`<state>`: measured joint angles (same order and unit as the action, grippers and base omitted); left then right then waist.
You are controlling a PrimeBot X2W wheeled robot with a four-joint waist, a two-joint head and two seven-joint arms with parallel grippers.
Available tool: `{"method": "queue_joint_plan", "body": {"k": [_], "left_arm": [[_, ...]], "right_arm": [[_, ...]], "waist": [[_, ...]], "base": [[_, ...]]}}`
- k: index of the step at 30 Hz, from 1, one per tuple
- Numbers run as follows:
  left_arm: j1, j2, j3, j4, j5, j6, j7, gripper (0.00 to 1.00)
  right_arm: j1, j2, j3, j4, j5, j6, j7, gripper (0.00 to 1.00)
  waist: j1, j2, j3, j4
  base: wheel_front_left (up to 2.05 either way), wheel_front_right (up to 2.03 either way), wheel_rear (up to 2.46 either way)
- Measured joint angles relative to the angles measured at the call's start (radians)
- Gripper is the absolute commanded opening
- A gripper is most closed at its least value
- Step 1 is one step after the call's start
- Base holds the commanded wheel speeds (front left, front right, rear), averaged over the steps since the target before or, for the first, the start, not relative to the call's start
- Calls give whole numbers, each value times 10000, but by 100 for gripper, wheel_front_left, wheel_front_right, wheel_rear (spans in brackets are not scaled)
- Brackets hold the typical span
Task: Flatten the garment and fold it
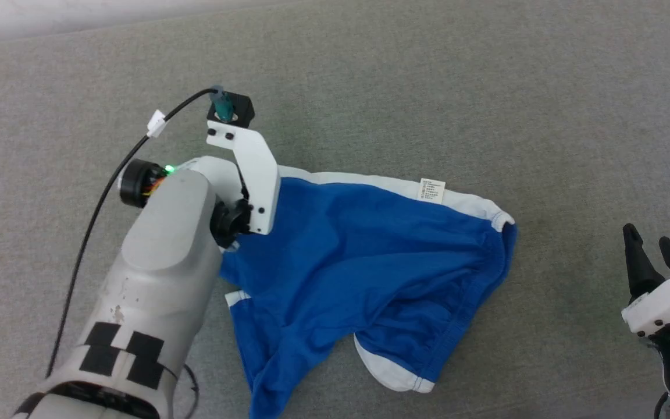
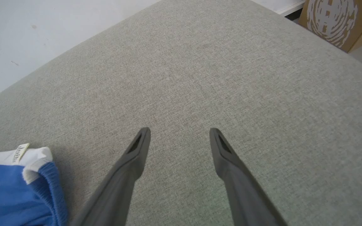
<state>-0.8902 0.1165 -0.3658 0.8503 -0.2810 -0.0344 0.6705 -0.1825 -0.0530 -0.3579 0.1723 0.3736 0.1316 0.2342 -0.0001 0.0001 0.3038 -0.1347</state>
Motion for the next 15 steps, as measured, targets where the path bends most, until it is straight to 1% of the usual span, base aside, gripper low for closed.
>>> {"method": "queue_joint_plan", "body": {"k": [2,7,9,12,15], "left_arm": [[76,-127,132,12,-278,-12,-303,0],[694,-209,1243,-290,-1436,2,-1724,0],[930,-180,1547,-558,-1758,-119,-2167,0],[1243,-119,1662,-1062,-2033,-380,-2485,0],[1562,-148,1567,-1509,-2209,-548,-2422,0]], "right_arm": [[-13,0,33,-2,-69,0,0,100],[-13,0,155,-123,-242,0,31,100],[-9,-2,272,-286,-355,0,94,100],[12,0,623,-604,-593,0,525,100],[35,-8,1195,-1164,-1007,0,1285,100]], "waist": [[1,0,-41,96],[2,-1,-256,352],[1,-1,-342,487],[1,0,-448,727],[1,0,-517,1011]], "base": [[0,0,0],[0,0,0],[0,0,0],[0,0,0],[0,0,0]]}}
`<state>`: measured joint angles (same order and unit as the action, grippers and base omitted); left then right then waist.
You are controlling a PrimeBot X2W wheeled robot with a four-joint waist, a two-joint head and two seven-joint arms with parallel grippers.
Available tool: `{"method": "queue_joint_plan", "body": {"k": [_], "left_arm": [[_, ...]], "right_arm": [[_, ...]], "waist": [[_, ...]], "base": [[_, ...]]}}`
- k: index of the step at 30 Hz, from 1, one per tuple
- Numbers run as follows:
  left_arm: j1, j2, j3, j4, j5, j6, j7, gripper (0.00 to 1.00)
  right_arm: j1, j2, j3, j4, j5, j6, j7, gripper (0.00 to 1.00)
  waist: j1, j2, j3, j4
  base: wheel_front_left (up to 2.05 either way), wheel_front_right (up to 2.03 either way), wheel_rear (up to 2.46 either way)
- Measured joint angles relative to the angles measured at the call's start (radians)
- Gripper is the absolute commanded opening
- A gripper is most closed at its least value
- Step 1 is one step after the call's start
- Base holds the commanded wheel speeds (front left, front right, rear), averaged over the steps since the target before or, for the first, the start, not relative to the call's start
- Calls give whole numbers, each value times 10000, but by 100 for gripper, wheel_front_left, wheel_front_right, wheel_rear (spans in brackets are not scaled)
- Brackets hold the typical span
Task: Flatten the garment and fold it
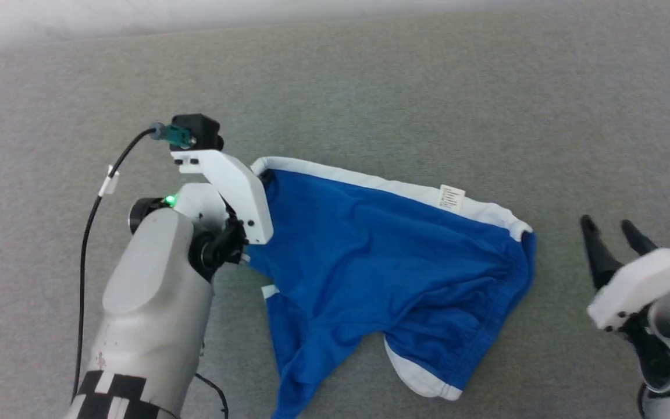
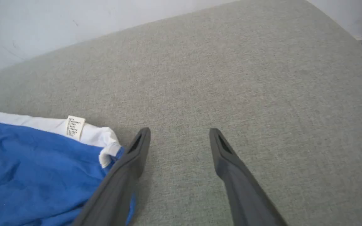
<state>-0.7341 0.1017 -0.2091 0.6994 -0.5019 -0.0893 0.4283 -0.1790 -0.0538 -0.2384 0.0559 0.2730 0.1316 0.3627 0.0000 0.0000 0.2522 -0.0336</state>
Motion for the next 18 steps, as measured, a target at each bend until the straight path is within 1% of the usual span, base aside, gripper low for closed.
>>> {"method": "queue_joint_plan", "body": {"k": [4,6,9,12,14,18], "left_arm": [[281,-21,-190,-583,-92,-115,98,0],[451,-13,-290,-871,-92,-150,157,0],[713,-19,-445,-1300,-94,-155,174,0],[876,-46,-663,-1678,-100,-169,221,0],[973,-44,-754,-1870,-104,-171,244,0],[1029,-42,-855,-2186,-117,-171,280,0]], "right_arm": [[-200,-84,1164,-646,-479,0,1384,100],[-384,-278,1647,-748,-759,2,2188,100],[-632,-566,1960,-696,-1315,2,3172,100],[-723,-690,2050,-443,-1645,0,3879,100],[-755,-715,2128,-203,-1758,0,4040,100],[-1104,-692,2374,276,-1770,0,3659,100]], "waist": [[0,0,-37,333],[0,0,-23,446],[0,0,88,541],[0,0,250,633],[0,0,372,687],[1,0,649,754]], "base": [[0,0,0],[0,0,0],[0,0,0],[0,0,0],[0,0,0],[0,0,0]]}}
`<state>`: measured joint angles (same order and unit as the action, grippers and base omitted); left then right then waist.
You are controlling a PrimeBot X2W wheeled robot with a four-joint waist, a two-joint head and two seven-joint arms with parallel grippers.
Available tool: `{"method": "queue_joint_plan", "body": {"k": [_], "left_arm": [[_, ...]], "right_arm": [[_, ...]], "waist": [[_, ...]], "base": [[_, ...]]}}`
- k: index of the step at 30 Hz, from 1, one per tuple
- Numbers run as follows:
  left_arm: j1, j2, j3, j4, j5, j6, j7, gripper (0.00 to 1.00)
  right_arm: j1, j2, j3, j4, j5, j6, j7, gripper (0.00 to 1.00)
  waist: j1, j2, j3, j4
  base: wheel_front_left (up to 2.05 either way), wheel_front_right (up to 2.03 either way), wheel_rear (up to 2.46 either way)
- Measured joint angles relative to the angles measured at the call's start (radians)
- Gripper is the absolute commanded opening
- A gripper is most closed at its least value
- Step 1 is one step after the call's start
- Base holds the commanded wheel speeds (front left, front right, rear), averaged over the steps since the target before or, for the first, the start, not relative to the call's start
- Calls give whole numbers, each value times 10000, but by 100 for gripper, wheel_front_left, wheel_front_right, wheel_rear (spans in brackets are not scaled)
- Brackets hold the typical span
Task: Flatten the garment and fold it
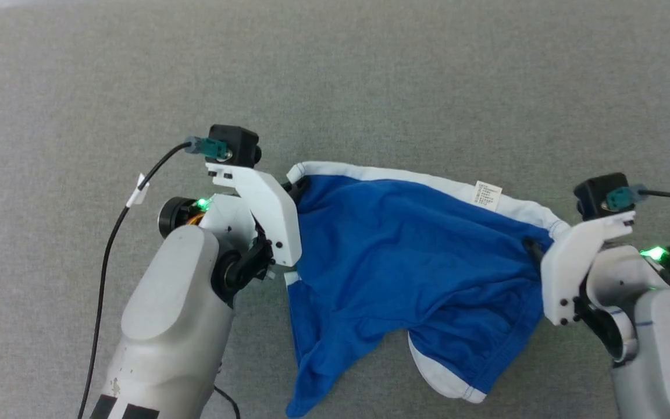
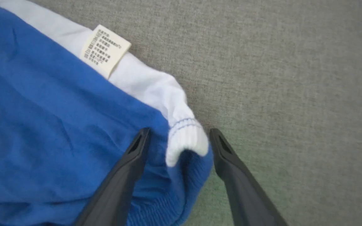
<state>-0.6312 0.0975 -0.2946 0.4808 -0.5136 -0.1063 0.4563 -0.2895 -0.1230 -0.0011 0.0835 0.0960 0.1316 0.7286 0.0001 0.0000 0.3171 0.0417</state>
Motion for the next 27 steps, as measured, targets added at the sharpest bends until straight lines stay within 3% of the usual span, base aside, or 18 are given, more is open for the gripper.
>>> {"method": "queue_joint_plan", "body": {"k": [7,8,9,13,19,27], "left_arm": [[161,6,-107,-299,-4,2,100,0],[172,6,-121,-324,-4,2,100,0],[178,6,-132,-359,-13,2,98,0],[229,10,-142,-439,-59,2,-12,0],[242,105,52,-629,-251,6,-134,0],[-2074,913,614,-851,-228,75,113,0]], "right_arm": [[-579,121,100,911,-104,0,-1018,100],[-625,119,107,1020,-63,0,-1051,36],[-665,113,132,1068,-6,0,-1064,0],[-775,88,299,1187,395,2,-1009,0],[-1081,-303,654,738,1561,0,-36,0],[-4296,-589,723,573,3549,0,1636,0]], "waist": [[-1,0,308,53],[-1,0,307,62],[-2,0,298,67],[-1,0,154,41],[-2,0,-244,-47],[-1,0,-420,-168]], "base": [[0,0,0],[0,0,0],[0,0,0],[0,0,0],[0,0,0],[0,0,0]]}}
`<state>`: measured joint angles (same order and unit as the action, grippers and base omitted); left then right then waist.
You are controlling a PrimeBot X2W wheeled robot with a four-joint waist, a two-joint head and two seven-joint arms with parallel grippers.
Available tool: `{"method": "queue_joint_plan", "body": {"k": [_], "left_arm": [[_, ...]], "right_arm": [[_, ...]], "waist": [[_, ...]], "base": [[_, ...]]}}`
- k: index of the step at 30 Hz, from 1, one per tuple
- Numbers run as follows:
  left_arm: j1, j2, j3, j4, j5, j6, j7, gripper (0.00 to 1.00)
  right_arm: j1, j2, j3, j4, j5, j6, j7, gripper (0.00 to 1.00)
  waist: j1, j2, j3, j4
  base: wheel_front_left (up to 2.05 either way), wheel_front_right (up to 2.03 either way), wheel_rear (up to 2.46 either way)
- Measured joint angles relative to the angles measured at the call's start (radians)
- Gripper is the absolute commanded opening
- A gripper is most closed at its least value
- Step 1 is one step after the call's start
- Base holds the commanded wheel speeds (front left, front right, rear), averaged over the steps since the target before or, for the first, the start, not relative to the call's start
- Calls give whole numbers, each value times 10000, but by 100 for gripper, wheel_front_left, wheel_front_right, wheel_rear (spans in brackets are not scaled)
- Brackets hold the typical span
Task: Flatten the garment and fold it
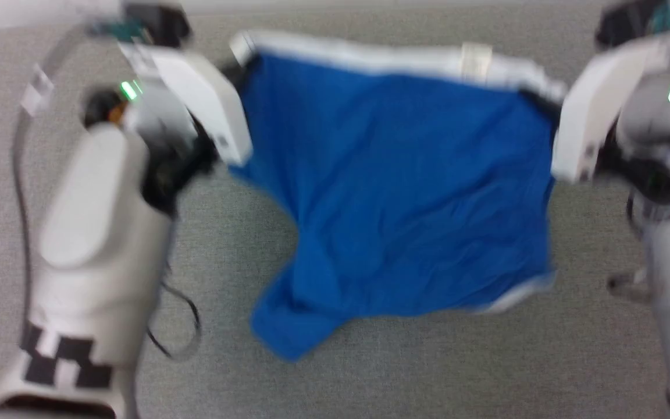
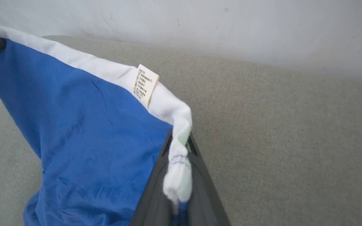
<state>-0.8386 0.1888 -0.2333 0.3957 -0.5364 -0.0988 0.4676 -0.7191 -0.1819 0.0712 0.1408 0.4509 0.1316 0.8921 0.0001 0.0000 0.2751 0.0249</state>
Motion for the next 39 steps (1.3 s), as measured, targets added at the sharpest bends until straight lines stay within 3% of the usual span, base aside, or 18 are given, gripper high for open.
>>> {"method": "queue_joint_plan", "body": {"k": [4,8,17,21,25,30,36,39], "left_arm": [[-1501,351,203,251,374,347,17,0],[-2891,431,541,633,585,871,-355,0],[-5201,660,1062,1156,1154,1363,-2872,0],[-5459,633,1145,1400,1170,1231,-4082,0],[-5277,575,1041,1733,1152,819,-4851,0],[-4203,458,673,1820,1145,384,-5210,0],[-1569,245,389,941,965,311,-5471,0],[178,257,416,188,890,558,-5555,0]], "right_arm": [[-2099,167,17,717,90,0,8,0],[-4002,575,-59,1753,-190,0,-671,0],[-7103,1066,46,3603,-905,2,-3754,0],[-7625,1129,42,4343,-961,4,-5116,0],[-7381,1057,408,5001,-688,2,-5641,0],[-6038,491,1381,4984,345,2,-5963,0],[-3265,-485,2397,3881,1996,0,-6201,0],[-1580,-982,2932,2936,2535,0,-6512,0]], "waist": [[0,0,166,9],[0,0,411,10],[2,0,1140,7],[1,0,1433,14],[2,0,1557,135],[1,0,1378,337],[-2,0,752,490],[-2,0,346,548]], "base": [[0,0,0],[0,0,0],[0,0,0],[0,0,0],[0,0,0],[0,0,0],[0,0,0],[0,0,0]]}}
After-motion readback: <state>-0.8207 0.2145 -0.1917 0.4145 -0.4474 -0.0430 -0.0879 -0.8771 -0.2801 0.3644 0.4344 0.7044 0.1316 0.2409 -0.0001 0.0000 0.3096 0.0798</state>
